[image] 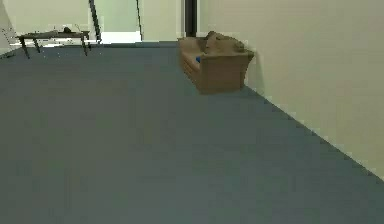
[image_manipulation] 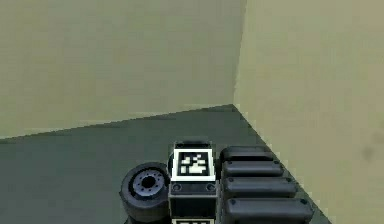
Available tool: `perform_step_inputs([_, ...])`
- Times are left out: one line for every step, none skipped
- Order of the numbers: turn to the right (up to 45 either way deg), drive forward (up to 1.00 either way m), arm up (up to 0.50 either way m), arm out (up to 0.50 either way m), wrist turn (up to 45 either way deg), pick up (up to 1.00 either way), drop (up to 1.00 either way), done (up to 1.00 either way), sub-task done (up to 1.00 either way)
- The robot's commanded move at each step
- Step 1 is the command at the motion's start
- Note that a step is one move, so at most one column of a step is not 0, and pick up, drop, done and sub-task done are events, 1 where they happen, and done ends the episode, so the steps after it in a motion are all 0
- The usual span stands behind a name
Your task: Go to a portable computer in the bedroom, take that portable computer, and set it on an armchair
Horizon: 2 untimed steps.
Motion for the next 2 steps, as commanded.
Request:
perform_step_inputs([-30.0, 0.00, 0.00, 0.00, 0.0, 0.00, 0.00, 0.00, 0.00])
perform_step_inputs([0.0, 1.00, 0.00, 0.00, 0.0, 0.00, 0.00, 0.00, 0.00])
